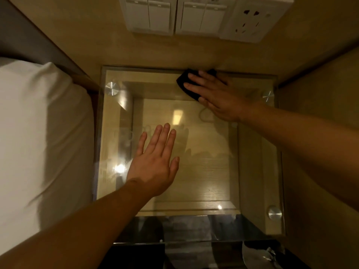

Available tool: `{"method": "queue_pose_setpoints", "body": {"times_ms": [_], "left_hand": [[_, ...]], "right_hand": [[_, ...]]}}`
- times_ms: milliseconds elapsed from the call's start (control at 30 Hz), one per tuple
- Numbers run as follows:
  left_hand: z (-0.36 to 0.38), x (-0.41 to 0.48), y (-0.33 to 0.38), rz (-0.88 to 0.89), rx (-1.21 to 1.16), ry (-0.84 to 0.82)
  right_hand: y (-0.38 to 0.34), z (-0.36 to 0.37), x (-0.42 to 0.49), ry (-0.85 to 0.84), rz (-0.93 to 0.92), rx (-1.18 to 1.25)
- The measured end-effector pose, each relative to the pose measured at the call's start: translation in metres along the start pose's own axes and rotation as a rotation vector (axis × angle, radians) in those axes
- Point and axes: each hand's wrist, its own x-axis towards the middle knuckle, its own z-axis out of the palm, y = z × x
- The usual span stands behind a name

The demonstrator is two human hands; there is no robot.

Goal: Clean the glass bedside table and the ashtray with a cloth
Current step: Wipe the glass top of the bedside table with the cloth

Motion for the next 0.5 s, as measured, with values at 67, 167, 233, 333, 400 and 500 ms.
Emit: {"method": "queue_pose_setpoints", "body": {"times_ms": [67, 167, 233, 333, 400, 500], "left_hand": [[-0.002, 0.0, 0.001, -0.005, 0.001, -0.007], [-0.004, 0.001, 0.003, -0.009, -0.006, -0.007], [-0.005, 0.001, 0.003, -0.009, -0.013, 0.004], [-0.005, -0.001, 0.004, -0.003, 0.003, 0.04], [-0.005, -0.001, 0.004, -0.005, 0.004, 0.04], [-0.005, -0.001, 0.004, -0.006, 0.024, 0.05]], "right_hand": [[-0.004, 0.004, -0.005, 0.011, 0.004, -0.006], [-0.011, 0.014, -0.021, 0.019, -0.018, -0.012], [-0.02, 0.021, -0.033, 0.013, -0.022, -0.01], [-0.034, 0.033, -0.052, 0.01, -0.013, -0.003], [-0.04, 0.041, -0.065, 0.03, -0.024, -0.005], [-0.049, 0.052, -0.084, 0.035, -0.039, 0.001]]}}
